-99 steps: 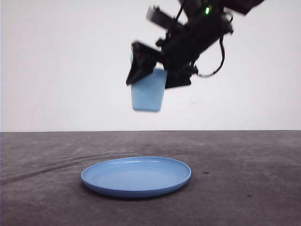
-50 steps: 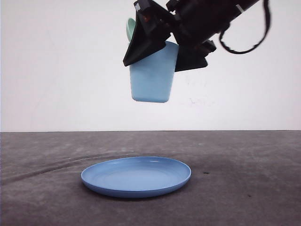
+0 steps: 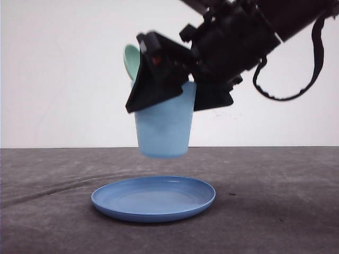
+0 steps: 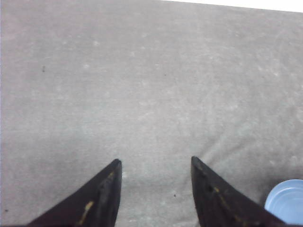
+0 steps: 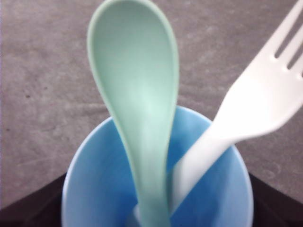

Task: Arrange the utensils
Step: 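Lower the cup onto the plate center and open the right gripper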

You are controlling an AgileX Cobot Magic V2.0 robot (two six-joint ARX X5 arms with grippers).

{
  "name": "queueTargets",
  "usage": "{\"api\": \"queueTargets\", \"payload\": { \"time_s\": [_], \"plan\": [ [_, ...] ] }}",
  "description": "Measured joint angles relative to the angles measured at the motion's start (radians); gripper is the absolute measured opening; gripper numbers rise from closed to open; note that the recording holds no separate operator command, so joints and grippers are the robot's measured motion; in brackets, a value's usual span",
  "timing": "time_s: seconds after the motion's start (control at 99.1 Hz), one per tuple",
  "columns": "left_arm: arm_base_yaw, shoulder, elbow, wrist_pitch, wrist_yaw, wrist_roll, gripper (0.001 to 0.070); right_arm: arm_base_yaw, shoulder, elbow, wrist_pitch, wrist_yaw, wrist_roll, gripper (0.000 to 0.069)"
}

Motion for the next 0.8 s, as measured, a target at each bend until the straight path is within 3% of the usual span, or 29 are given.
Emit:
{"api": "queueTargets", "payload": {
  "time_s": [0.313, 0.565, 0.797],
  "plan": [
    [-0.019, 0.0, 0.0, 0.0, 0.0, 0.0, 0.0274, -0.001, 0.165, 0.0, 0.106, 0.0, 0.001, 0.0488],
    [-0.021, 0.0, 0.0, 0.0, 0.0, 0.0, 0.0274, -0.001, 0.194, 0.0, 0.117, 0.0, 0.003, 0.0492],
    [-0.021, 0.0, 0.0, 0.0, 0.0, 0.0, 0.0274, -0.001, 0.194, 0.0, 0.122, 0.0, 0.008, 0.0653]
  ]
}}
